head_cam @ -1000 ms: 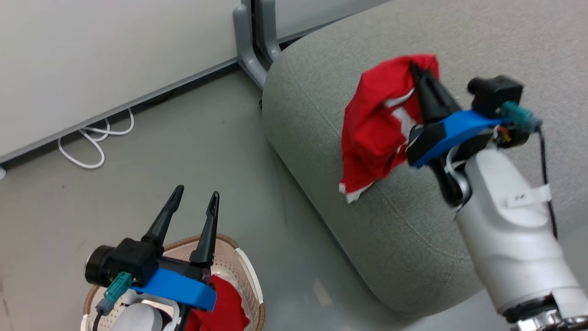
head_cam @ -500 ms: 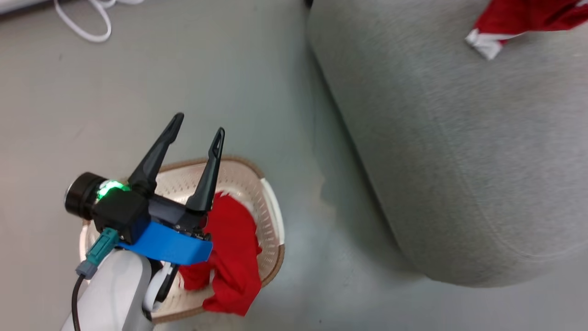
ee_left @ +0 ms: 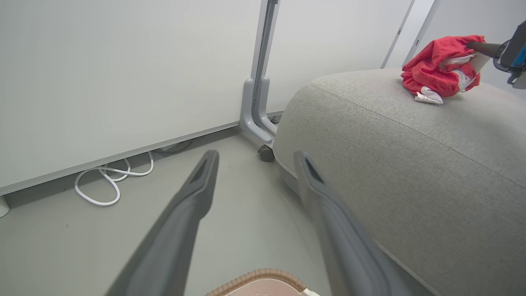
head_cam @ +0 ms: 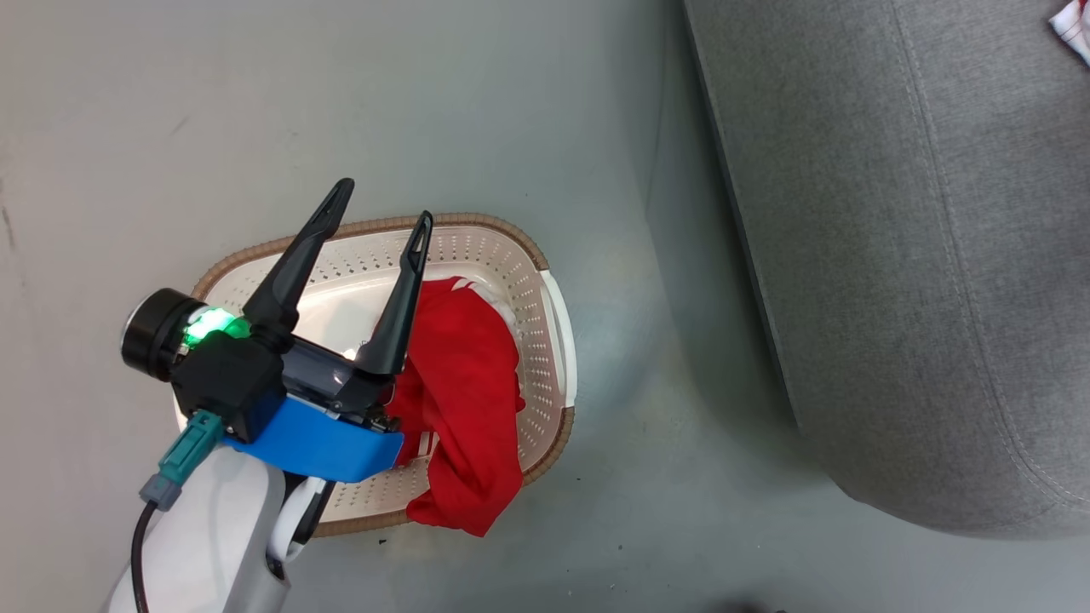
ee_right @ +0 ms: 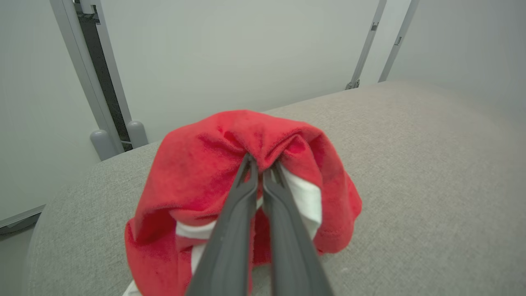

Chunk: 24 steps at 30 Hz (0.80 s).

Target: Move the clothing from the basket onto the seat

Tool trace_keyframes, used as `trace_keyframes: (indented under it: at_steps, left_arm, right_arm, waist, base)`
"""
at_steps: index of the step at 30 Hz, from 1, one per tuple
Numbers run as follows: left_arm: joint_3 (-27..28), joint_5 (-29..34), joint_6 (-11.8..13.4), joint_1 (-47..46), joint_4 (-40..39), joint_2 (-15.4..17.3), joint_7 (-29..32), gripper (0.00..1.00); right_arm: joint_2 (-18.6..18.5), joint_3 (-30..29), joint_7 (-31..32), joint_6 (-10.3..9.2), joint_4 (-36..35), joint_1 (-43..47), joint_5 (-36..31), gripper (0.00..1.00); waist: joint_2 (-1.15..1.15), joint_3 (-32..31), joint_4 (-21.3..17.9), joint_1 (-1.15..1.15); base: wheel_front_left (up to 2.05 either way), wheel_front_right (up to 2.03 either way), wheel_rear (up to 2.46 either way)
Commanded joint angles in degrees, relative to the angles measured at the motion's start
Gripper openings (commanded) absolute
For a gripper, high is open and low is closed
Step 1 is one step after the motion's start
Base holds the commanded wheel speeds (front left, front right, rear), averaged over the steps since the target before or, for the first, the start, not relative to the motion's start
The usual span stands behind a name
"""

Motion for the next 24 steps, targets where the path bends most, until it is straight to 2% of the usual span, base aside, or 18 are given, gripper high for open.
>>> trace_keyframes:
  at_steps: [1,4,5,6,7,8,12,17,20,21,24]
  left_arm:
    - [-0.3,-0.1,-0.1,-1.0,0.0,0.1,-0.2,1.0]
    - [-0.6,-0.1,-0.1,-1.2,0.4,-0.2,-0.2,1.0]
    - [-0.7,-0.2,-0.1,-1.3,0.6,-0.3,-0.2,1.0]
    - [-0.7,-0.4,-0.1,-1.4,0.7,-0.5,-0.2,1.0]
    - [-0.6,-0.7,-0.1,-1.3,1.0,-0.7,-0.2,1.0]
    - [-0.4,-0.8,-0.1,-1.2,1.3,-0.9,-0.2,1.0]
    - [0.3,-1.7,-0.1,-0.1,2.4,-2.2,-0.2,1.0]
    - [2.0,-2.8,-0.1,2.3,4.2,-4.9,-0.2,1.0]
    - [3.4,-3.0,-0.1,4.4,5.2,-6.3,-0.2,1.0]
    - [4.3,-3.0,-0.1,6.0,6.0,-7.3,-0.2,1.0]
    - [5.9,-2.7,-0.1,8.9,6.8,-8.6,-0.2,1.0]
  right_arm:
    - [0.1,-0.4,-0.3,0.01,0.2,0.9,-0.5,0.0]
    - [1.0,-1.0,-0.4,0.01,0.3,1.6,-1.7,0.0]
    - [1.2,-1.2,-0.4,0.01,0.2,2.0,-2.0,0.19]
    - [1.4,-1.3,-0.4,0.01,0.1,2.2,-2.3,0.47]
    - [1.7,-1.4,-0.4,0.01,0.0,2.3,-2.6,0.87]
    - [2.0,-1.4,-0.4,0.01,-0.2,2.4,-2.6,1.0]
    - [2.7,-0.3,-0.4,0.01,-0.5,3.4,-2.3,1.0]
    - [3.2,2.7,-0.3,0.01,-0.6,6.9,-3.2,1.0]
    - [3.7,5.5,-0.2,0.01,-0.8,9.9,-3.0,1.0]
    - [4.1,7.8,-0.1,0.01,-1.0,12.2,-2.5,1.0]
    - [4.7,12.2,0.0,0.01,-2.1,15.7,-1.4,1.0]
  waist:
    - [0.0,-0.3,-0.2,-0.01]
    - [0.0,-1.0,-0.3,-0.01]
    - [0.0,-1.3,-0.3,-0.01]
    - [0.0,-1.7,-0.3,-0.01]
    - [0.0,-2.2,-0.4,-0.01]
    - [0.0,-2.6,-0.4,-0.01]
    - [0.0,-5.6,-0.2,-0.01]
    - [0.0,-12.1,0.7,-0.01]
    - [0.0,-16.3,1.2,-0.01]
    - [0.0,-19.4,1.6,-0.01]
    - [0.0,-23.6,2.2,-0.01]
  base:
    - [0.0,0.0,0.0]
    - [0.0,0.0,0.0]
    - [0.0,0.0,0.0]
    - [0.0,0.0,0.0]
    - [0.0,0.0,0.0]
    - [0.0,0.0,0.0]
    - [0.0,0.0,0.0]
    - [0.0,0.0,0.0]
    - [0.0,0.0,0.0]
    - [0.0,0.0,0.0]
    - [0.0,0.0,0.0]
